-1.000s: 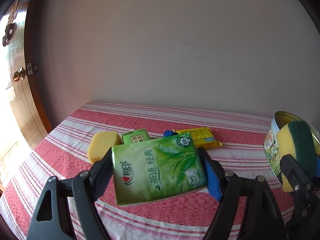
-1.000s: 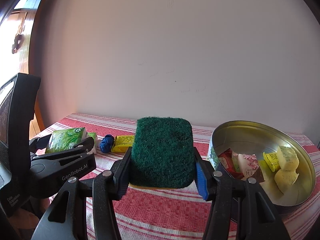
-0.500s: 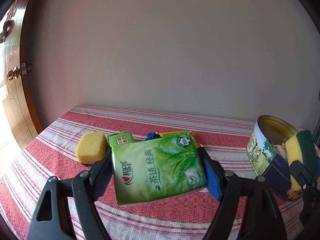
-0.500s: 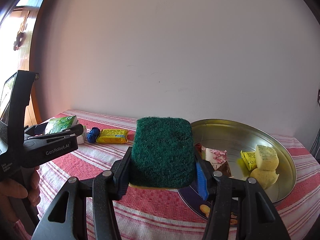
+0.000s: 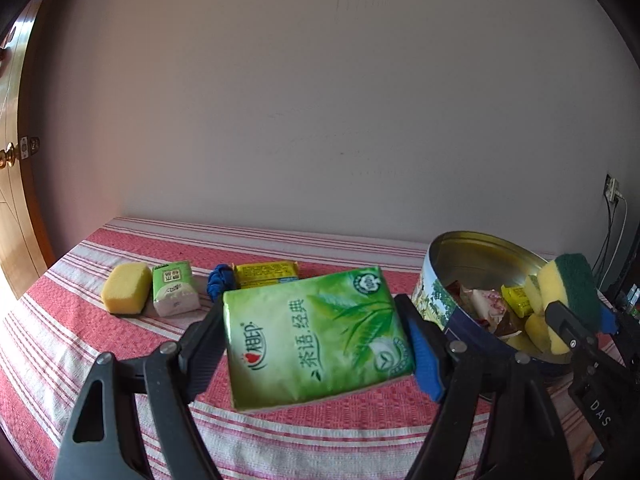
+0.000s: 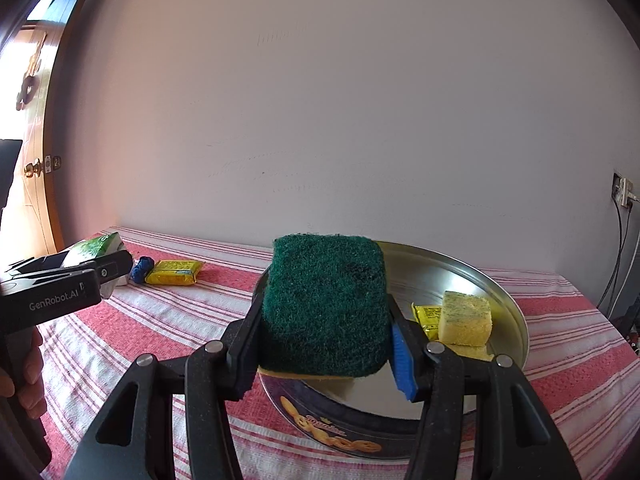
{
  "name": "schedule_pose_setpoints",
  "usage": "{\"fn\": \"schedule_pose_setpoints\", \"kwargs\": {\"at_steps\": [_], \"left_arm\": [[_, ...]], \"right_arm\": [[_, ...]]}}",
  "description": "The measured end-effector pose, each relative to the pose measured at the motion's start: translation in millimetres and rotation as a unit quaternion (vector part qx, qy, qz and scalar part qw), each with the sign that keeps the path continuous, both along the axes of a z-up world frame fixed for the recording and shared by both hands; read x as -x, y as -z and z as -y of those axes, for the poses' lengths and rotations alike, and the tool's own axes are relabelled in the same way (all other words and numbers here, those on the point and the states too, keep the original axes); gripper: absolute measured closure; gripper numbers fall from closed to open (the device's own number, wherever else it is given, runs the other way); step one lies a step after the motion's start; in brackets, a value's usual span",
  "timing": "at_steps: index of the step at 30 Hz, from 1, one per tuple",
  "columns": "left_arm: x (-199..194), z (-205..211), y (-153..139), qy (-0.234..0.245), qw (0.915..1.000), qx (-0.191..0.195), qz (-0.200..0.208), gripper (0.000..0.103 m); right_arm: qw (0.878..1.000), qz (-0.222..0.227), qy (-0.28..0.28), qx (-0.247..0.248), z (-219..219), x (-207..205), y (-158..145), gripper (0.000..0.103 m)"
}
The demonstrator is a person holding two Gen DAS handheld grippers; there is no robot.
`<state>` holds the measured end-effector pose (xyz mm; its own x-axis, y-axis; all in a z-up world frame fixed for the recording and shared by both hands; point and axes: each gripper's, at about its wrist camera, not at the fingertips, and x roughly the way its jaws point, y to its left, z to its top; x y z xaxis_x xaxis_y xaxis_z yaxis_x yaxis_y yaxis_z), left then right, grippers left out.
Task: Organize objects
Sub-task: 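Carry the tissue pack and scouring sponge over the tin with both tools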
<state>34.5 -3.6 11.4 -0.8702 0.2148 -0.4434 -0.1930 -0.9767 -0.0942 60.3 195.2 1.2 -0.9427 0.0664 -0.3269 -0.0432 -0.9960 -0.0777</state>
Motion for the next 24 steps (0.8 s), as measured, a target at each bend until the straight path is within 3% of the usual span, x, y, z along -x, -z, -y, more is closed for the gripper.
{"fn": "schedule_pose_setpoints", "kwargs": {"at_steps": [13, 24], "left_arm": [[3, -105, -16, 0.072, 0.9972, 0.016, -0.009, 0.023], [15, -165, -12, 0.101, 0.9941, 0.039, 0.005, 0.023]], "right_arm": [[0.996, -0.026, 0.079, -0.017, -79, 10, -10, 0.046], [0.993, -0.008, 0.116, -0.027, -119, 39, -8, 0.046]]}}
